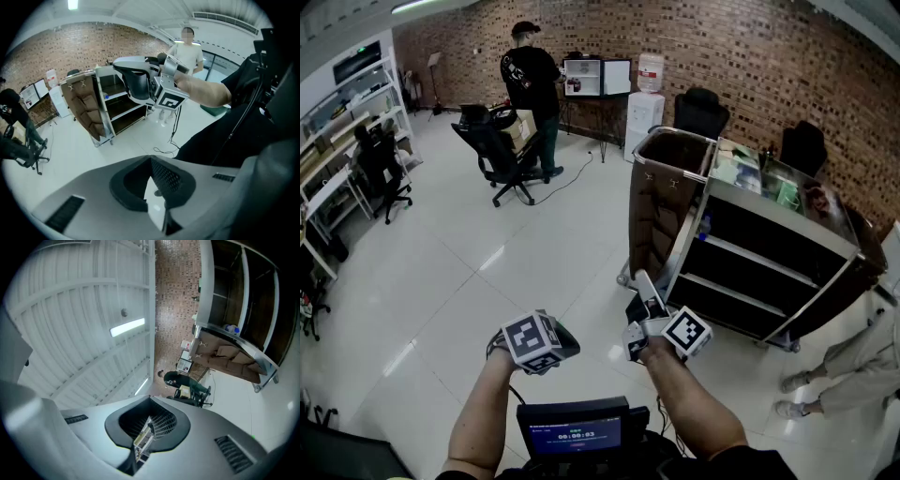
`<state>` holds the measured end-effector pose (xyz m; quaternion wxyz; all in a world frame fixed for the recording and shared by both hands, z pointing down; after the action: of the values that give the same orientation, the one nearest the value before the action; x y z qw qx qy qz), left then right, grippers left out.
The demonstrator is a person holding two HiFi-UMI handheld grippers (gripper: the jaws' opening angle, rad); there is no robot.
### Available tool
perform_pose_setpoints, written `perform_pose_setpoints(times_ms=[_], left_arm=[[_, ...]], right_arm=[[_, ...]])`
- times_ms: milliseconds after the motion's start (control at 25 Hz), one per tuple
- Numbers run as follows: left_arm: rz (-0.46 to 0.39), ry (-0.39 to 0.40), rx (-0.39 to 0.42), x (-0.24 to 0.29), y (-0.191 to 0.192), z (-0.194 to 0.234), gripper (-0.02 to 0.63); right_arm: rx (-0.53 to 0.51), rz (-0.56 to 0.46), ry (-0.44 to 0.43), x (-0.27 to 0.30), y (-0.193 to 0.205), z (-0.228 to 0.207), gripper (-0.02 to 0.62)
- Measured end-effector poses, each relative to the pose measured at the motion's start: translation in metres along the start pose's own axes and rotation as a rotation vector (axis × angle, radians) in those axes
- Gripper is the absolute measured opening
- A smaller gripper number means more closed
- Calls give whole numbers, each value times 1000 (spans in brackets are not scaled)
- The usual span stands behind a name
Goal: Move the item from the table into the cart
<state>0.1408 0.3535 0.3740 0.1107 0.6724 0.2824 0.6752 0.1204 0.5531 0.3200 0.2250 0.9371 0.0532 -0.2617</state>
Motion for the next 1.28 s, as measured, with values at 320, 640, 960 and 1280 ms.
perform_pose_setpoints(times_ms=[320,640,960,1280], left_arm=[[-226,-293,-214,-95,116,57,8],[-457,-886,-605,-213,246,85,8],[-472,-1535,-980,-306,360,-3,8],[-362,-2006,-1234,-363,477,-237,9]], right_arm=[[-167,231,-26,81,129,12,0],[-380,636,-378,182,269,53,0],[-389,953,-774,231,423,109,0],[-261,1154,-1155,124,630,250,0]])
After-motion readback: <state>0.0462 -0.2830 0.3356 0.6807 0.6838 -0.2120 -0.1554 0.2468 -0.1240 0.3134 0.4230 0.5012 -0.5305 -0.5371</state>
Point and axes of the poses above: the fingertips, and each gripper's own axes: x forward along the fingers, z to its left, y out of its underside, the point moved 6 cm from there along -x, backward along the fingers, and after that the axes turned 12 degrees about -y, right-handed, at the moved point
